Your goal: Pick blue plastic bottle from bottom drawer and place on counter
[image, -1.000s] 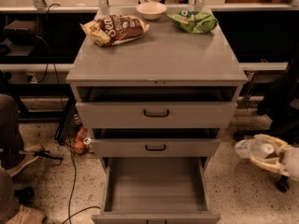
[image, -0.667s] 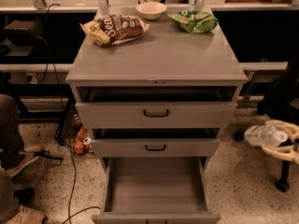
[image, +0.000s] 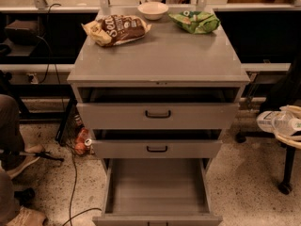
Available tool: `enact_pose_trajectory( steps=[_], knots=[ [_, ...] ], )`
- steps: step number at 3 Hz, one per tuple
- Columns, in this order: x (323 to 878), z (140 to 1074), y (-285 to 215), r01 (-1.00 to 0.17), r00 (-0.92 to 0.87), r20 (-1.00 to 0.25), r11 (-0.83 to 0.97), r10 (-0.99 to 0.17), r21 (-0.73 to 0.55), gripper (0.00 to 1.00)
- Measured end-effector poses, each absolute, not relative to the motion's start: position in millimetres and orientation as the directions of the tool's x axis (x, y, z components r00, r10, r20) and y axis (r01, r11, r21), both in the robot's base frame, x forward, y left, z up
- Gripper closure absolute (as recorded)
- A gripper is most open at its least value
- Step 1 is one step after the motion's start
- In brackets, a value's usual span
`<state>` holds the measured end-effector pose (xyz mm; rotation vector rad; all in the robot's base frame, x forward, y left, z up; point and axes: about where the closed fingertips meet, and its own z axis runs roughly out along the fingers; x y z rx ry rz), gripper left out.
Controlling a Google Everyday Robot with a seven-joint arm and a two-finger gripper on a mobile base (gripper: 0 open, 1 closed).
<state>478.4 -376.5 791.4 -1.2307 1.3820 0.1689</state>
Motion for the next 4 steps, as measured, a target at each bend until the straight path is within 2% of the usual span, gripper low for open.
enact_pose_trajectory(
  steps=[1,2,3,4],
  knots=[
    [480.4,794.1,-373.3,-0.713,0.296,-0.777,0.413,-0.556,-0.567,1.0],
    [496.7,840.0,-381.9,-0.616,0.399,-0.611,0.294,-0.684,-0.731,1.0],
    [512.7,882.2,-388.8,-0.517,0.466,-0.44,0.168,-0.768,-0.839,1.0],
    [540.9,917.4,-389.8,-0.449,0.513,-0.303,0.05,-0.803,-0.892,1.0]
  ],
)
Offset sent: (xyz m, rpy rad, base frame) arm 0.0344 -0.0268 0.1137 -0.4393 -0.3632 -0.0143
